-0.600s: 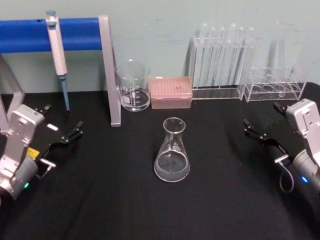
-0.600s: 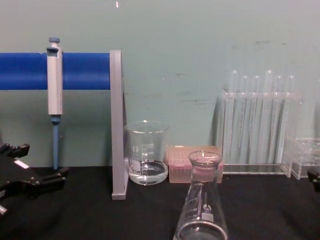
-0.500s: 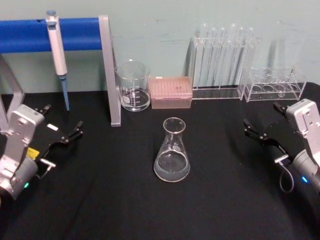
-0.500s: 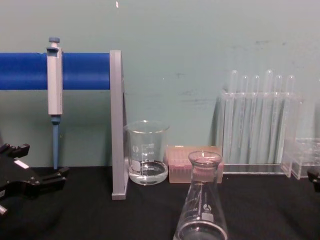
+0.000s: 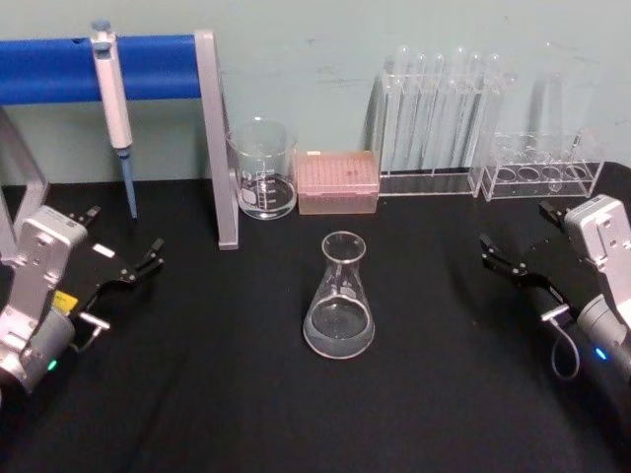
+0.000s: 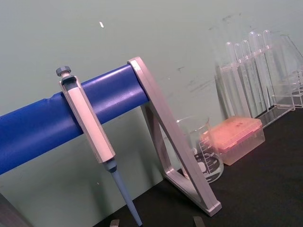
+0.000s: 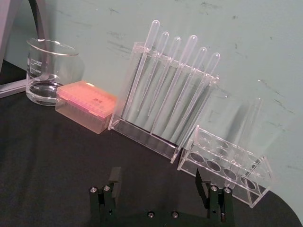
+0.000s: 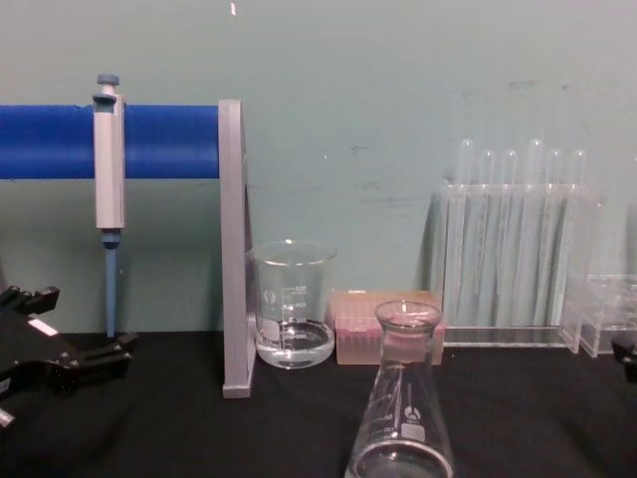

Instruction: Grasp the erlenmeyer flask with one hand, shake it three times, then place it back.

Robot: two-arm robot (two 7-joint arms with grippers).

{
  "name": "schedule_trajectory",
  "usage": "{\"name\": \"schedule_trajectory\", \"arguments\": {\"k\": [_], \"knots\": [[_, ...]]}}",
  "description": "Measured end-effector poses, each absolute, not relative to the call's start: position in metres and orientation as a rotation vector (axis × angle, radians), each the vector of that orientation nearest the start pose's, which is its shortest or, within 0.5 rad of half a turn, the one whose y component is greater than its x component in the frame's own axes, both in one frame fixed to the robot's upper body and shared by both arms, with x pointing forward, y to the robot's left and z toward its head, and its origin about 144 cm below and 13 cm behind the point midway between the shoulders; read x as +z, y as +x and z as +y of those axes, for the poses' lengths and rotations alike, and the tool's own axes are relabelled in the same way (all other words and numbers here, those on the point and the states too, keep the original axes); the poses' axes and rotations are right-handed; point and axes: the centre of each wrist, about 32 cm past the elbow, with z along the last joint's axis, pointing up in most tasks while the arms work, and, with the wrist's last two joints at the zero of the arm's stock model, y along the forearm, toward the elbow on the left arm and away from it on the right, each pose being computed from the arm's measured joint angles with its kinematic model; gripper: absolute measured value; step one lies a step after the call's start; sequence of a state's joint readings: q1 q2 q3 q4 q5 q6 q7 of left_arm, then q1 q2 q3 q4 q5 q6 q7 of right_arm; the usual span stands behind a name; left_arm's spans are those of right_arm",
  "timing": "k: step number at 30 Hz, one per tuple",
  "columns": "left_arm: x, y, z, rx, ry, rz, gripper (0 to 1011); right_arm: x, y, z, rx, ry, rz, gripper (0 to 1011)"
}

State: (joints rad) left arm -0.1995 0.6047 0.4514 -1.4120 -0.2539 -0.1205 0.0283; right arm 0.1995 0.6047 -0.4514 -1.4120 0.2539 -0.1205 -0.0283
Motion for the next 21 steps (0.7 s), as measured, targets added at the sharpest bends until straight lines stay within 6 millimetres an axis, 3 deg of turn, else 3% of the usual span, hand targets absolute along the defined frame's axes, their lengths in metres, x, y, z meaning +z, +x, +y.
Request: {"name": "schedule_trajectory", "arguments": {"k": [9,21], "knots": [[1.140,0.489,0.310,1.248,0.304,-0.285,1001,1.142,0.489,-0.312,-1.229,-0.282,-0.267,1002],[1.140,0.489,0.310,1.248,0.304,-0.285,1001,1.160,0.483,-0.312,-1.104,-0.161,-0.132,1002]]}}
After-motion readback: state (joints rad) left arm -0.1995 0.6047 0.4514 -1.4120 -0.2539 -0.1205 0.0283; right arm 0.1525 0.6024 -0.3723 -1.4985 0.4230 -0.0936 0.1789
